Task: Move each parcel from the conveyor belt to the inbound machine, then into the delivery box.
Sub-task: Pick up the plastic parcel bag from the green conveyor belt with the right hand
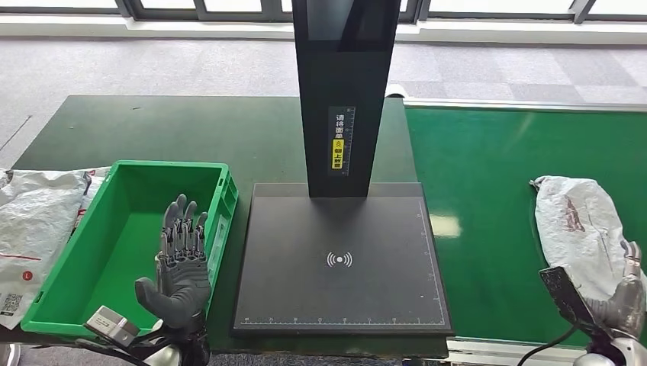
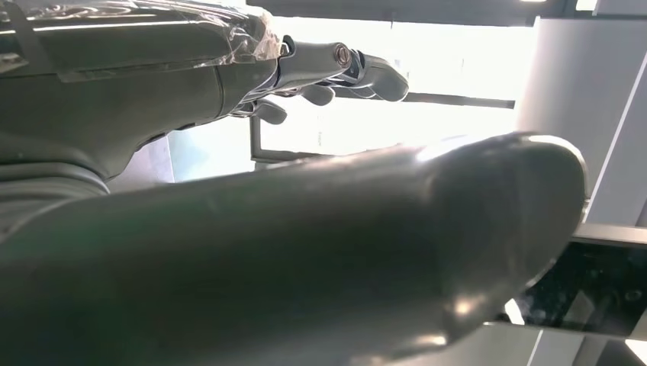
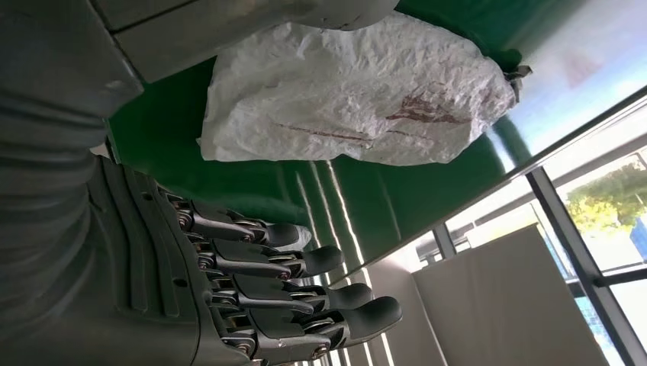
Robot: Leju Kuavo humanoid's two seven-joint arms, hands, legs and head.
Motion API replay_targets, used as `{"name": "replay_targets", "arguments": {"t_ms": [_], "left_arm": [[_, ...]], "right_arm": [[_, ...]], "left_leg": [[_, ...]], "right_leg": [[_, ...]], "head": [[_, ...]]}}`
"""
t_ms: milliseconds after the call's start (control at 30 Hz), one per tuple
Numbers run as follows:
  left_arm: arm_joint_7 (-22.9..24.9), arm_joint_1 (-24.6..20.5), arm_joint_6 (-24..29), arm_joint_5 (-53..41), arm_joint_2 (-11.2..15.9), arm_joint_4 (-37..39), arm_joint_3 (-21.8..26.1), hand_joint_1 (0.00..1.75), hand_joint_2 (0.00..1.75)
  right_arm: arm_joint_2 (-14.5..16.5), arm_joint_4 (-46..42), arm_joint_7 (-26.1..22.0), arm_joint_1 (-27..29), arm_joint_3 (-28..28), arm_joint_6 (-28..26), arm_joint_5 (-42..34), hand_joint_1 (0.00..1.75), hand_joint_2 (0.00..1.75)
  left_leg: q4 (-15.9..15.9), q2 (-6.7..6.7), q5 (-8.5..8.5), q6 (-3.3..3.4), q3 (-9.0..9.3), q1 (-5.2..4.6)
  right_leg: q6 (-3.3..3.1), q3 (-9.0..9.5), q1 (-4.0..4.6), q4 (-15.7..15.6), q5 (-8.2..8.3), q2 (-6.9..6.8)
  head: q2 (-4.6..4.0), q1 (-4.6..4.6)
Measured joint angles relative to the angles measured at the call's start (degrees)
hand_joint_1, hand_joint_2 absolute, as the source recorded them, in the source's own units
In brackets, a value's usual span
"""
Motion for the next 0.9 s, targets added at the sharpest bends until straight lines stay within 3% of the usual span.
{"name": "replay_targets", "arguments": {"t_ms": [167, 300, 467, 667, 800, 900], "left_arm": [[0.0, -0.1, 0.4, 0.3, 0.0, 0.1, 0.0, 0.0, 0.0], [0.0, -0.8, 1.9, 1.0, 0.1, 0.6, 0.0, 0.0, 0.0], [0.0, -2.1, 6.9, -2.7, 0.6, 0.9, -2.4, 0.0, 0.0], [0.0, -4.3, 3.9, -3.0, 2.2, 1.8, -7.5, 0.0, 0.0], [0.0, -5.8, 2.4, -2.7, 2.9, 2.6, -9.4, 0.0, 0.0], [0.0, -6.9, 1.3, -2.1, 3.2, 3.7, -10.1, 0.0, 0.0]], "right_arm": [[-0.5, 1.9, 0.5, -0.5, -0.3, -0.4, 0.8, 0.0, 1.75], [-2.0, 5.7, 2.7, -1.8, -0.7, -4.3, 5.4, 0.0, 0.0], [-5.3, 16.0, 3.2, -7.4, -0.8, -10.2, 10.3, 0.0, 0.0], [-8.4, 27.1, 3.2, -13.7, -0.8, -12.7, 11.2, 0.0, 0.0], [-9.7, 31.2, 3.9, -15.6, -0.7, -13.4, 12.7, 0.0, 1.75], [-10.7, 33.4, 6.1, -17.1, 0.0, -13.8, 15.0, 0.0, 1.75]], "left_leg": [[0.0, 0.02, 0.0, 0.0, 0.0, 0.0], [0.0, 0.0, 0.0, 0.01, -0.02, 0.0], [0.0, 0.13, 0.04, 0.08, -0.02, -0.07], [0.0, -0.02, 0.13, 0.2, -0.07, -0.1], [0.0, -0.01, 0.13, 0.2, -0.1, -0.1], [0.0, -0.01, 0.13, 0.2, -0.11, -0.1]], "right_leg": [[0.0, -0.02, 0.01, 0.0, -0.01, 0.01], [0.02, -0.01, -0.02, 0.0, 0.01, 0.01], [0.15, -0.03, -0.09, 0.0, 0.1, 0.14], [0.22, -0.02, -0.12, 0.0, 0.15, 0.0], [0.22, -0.05, -0.12, 0.0, 0.15, -0.01], [0.23, -0.06, -0.12, 0.0, 0.15, 0.0]], "head": [[0.0, 0.0], [0.0, 0.0], [0.0, 0.0], [0.0, 0.0], [0.0, 0.0], [0.0, 0.0]]}}
